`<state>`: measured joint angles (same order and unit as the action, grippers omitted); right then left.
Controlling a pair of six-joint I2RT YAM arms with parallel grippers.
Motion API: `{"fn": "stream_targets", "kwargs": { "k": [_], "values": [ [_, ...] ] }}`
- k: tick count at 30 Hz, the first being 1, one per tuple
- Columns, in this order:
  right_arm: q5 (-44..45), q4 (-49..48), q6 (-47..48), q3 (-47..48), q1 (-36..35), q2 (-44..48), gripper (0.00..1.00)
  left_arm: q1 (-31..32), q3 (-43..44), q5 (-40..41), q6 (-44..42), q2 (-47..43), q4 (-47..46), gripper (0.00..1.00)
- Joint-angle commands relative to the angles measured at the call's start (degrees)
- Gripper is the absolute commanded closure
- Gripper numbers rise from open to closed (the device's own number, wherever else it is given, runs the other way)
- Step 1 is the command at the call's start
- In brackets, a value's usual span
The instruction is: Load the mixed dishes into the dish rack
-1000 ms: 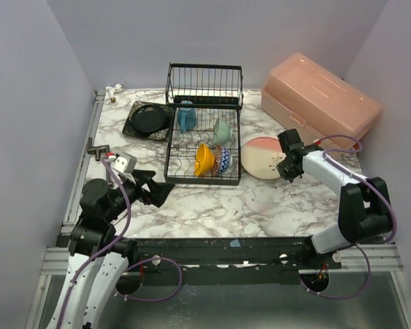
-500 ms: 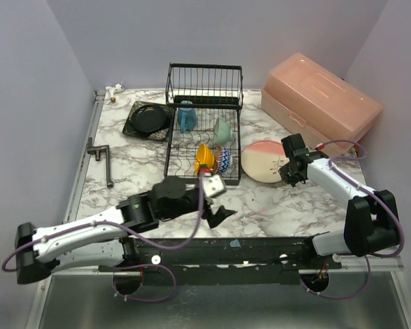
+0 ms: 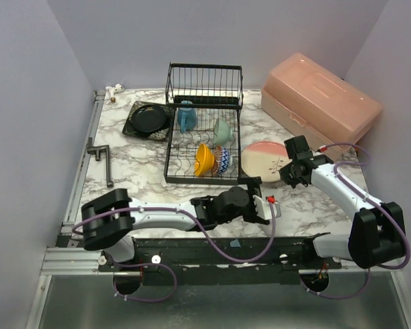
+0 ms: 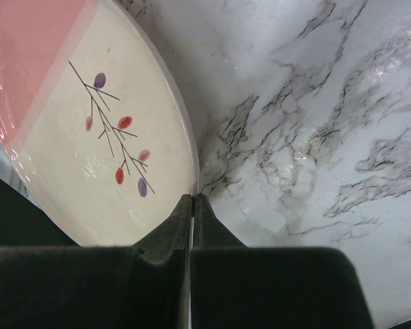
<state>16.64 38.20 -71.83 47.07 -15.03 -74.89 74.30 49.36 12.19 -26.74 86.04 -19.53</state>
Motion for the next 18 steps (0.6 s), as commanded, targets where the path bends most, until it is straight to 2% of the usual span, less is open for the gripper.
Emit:
{"fn": "stream_targets", "kwargs": {
  "k": [1,8,18],
  "values": [
    [-0.7,-0.5,-1.0,-0.2,0.2,2.3,1.00,0.8,4.0,3.4,-9.8,8.0,-7.5,0.02],
    [-0.9,-0.4,-0.8,-0.3,0.2,3.3,1.00,0.4,8.5,8.3,-15.6,19.0,-13.5,0.03],
    [-2.0,-0.2,-0.5,-0.6,0.2,3.8,1.00,-2.6,16.3,11.6,-19.7,29.0,-14.1,0.05]
  ]
}}
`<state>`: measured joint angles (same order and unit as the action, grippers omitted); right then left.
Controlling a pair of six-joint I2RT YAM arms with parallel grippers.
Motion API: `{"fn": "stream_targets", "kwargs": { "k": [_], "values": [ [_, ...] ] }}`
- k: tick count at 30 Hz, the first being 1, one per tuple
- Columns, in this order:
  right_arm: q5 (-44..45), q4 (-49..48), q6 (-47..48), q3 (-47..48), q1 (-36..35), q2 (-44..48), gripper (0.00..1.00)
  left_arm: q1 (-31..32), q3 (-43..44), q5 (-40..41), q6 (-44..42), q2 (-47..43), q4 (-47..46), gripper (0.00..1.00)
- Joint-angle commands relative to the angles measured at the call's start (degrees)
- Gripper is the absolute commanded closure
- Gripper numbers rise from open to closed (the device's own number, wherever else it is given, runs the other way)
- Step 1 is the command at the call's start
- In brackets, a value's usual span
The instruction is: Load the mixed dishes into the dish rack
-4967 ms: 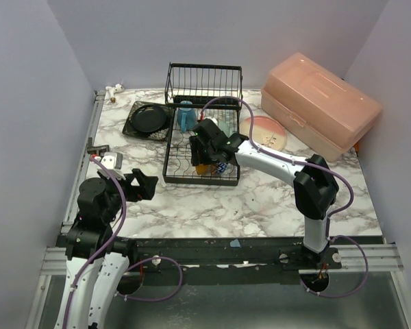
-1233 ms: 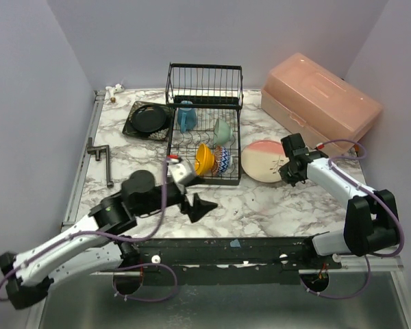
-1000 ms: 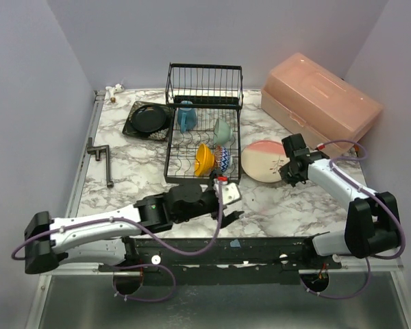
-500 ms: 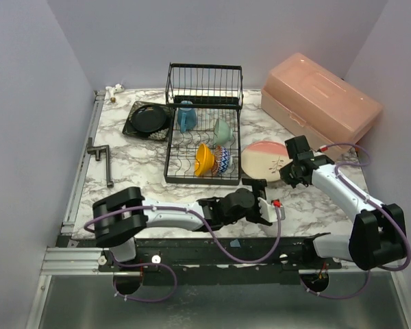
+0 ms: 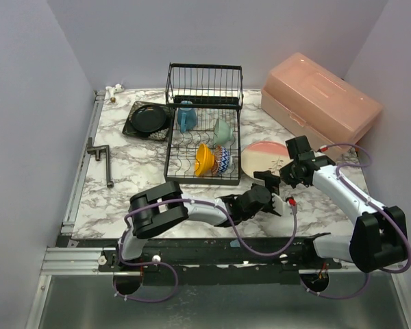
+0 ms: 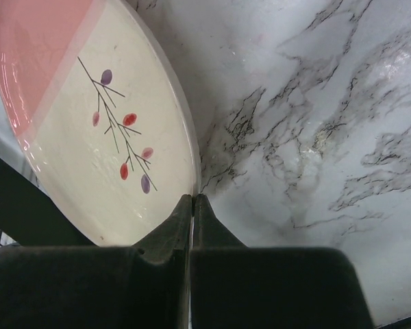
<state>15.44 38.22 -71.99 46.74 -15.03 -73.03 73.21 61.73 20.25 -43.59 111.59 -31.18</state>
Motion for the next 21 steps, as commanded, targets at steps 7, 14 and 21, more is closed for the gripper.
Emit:
{"fn": "stream_targets", "kwargs": {
  "k": [7,14,21],
  "values": [
    [-1.3,0.4,-0.3,0.2,0.2,2.8,1.00,-2.3,8.8,6.9,-5.0,8.8,-3.3,0.08],
    [-1.8,0.5,-0.3,-0.4,0.2,3.9,1.00,-2.7,11.3,9.3,-6.7,11.3,-5.5,0.26],
    [-1.1,0.9,0.9,-0.3,0.2,4.4,1.00,-1.5,12.2,13.4,-11.3,12.7,-10.9,0.53]
  ]
}}
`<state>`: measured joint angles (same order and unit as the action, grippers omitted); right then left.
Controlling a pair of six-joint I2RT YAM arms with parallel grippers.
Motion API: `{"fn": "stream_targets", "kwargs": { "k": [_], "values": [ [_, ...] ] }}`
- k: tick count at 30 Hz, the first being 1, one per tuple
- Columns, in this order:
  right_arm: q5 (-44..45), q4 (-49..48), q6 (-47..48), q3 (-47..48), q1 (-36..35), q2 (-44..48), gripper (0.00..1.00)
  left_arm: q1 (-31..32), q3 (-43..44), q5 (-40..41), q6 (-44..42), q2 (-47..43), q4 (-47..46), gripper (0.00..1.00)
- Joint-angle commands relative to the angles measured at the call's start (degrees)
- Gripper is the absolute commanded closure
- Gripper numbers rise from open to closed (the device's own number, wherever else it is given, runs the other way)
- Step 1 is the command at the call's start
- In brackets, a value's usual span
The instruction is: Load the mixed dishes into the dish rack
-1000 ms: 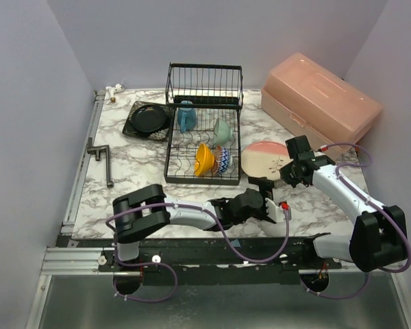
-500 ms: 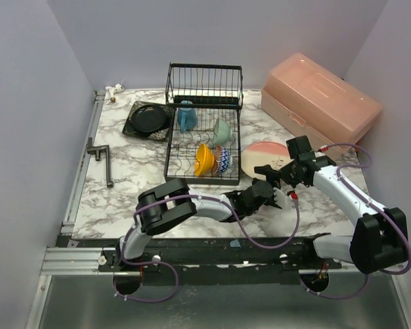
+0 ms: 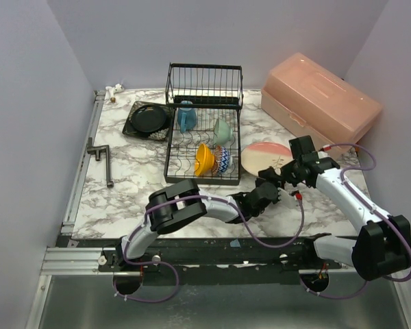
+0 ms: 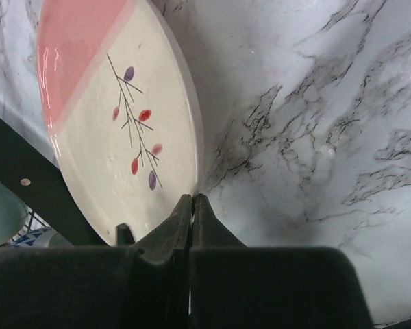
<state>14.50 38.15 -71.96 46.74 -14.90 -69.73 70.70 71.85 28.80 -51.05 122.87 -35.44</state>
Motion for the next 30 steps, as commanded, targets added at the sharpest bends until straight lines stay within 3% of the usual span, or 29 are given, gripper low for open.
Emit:
{"fn": "stream_targets", "kwargs": {
  "k": [1,7,8,10,15,20,30],
  "values": [
    [0.1,1.0,1.5,-0.2,0.0,1.1,1.00,1.3,2.3,5.3,-3.8,1.5,-6.7,0.57],
    [4.0,1.0,9.2,1.1,0.0,1.9,0.99,2.3,3.8,6.3,2.7,0.3,-0.3,0.81],
    [4.9,1.0,11.3,1.4,0.0,2.3,0.95,2.4,3.7,6.5,3.4,0.1,0.0,0.85],
    [6.1,0.3,16.3,1.7,0.0,3.4,0.81,2.6,3.9,7.1,4.5,-0.4,0.5,0.99],
    [7.8,-3.5,27.5,1.0,0.0,10.3,0.46,3.2,3.9,7.5,7.3,-2.4,1.1,1.00],
    [11.3,-1.6,31.4,2.3,0.0,16.2,0.01,3.7,3.4,7.2,13.2,-6.2,3.8,1.00],
    [0.6,-2.3,24.9,-1.1,0.1,23.5,0.00,3.8,0.8,-1.0,31.8,-16.3,14.6,1.00]
  ]
}}
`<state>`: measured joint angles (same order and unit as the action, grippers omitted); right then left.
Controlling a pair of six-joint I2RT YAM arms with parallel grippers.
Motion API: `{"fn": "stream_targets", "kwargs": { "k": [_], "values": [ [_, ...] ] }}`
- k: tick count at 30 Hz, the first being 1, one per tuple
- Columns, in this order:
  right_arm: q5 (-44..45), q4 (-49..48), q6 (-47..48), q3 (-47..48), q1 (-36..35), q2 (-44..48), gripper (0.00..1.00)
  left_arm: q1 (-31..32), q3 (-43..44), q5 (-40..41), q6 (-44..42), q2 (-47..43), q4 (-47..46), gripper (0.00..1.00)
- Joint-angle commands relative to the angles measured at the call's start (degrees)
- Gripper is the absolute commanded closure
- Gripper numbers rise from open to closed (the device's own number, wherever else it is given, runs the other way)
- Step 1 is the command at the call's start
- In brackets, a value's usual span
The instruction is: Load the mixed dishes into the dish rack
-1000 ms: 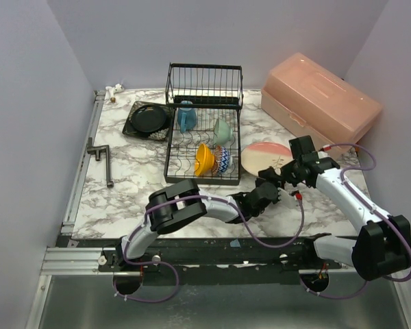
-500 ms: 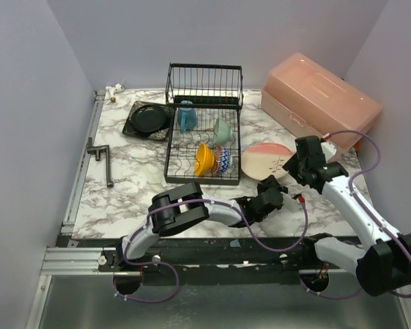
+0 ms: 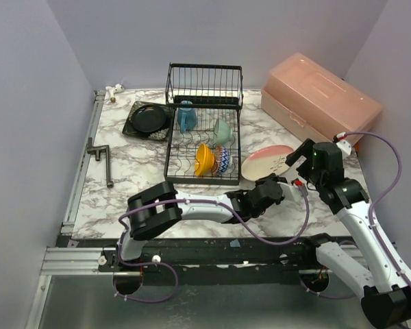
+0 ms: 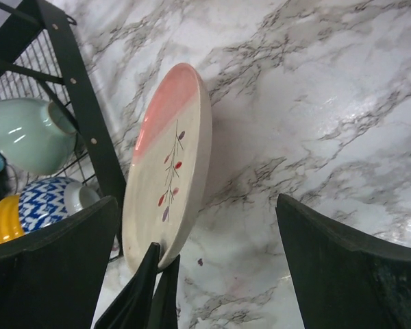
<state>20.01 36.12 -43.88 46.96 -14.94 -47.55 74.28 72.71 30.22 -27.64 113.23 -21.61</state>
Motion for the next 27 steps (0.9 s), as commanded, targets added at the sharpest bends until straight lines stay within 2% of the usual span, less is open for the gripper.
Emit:
{"fn": "stream_targets", "kwargs": {
  "k": [1,10,14,21,24,27],
  "values": [
    [-5.4,0.2,-4.6,-1.0,0.2,1.3,0.00,0.2,-0.3,-3.0,9.9,-7.1,1.1,1.00],
    [-13.9,0.5,-15.4,-1.1,0.3,-2.8,0.00,0.2,-0.9,-7.0,14.8,-8.6,4.2,1.00],
    [-10.3,3.7,-22.0,-1.2,0.4,-6.0,0.00,0.2,-0.7,-6.7,14.7,-9.2,4.6,1.00],
    [-11.8,-4.8,-23.7,-5.1,1.1,-6.8,0.01,0.2,-0.4,-8.2,14.9,-9.4,4.9,1.00],
    [-12.1,-8.1,-22.8,-5.9,1.4,-7.0,0.08,0.2,-0.5,-8.9,15.5,-10.0,4.9,1.00],
    [-14.1,-11.7,-23.0,-7.7,1.6,-7.7,0.19,0.2,-0.2,-9.4,15.5,-10.3,5.2,1.00]
  ]
}}
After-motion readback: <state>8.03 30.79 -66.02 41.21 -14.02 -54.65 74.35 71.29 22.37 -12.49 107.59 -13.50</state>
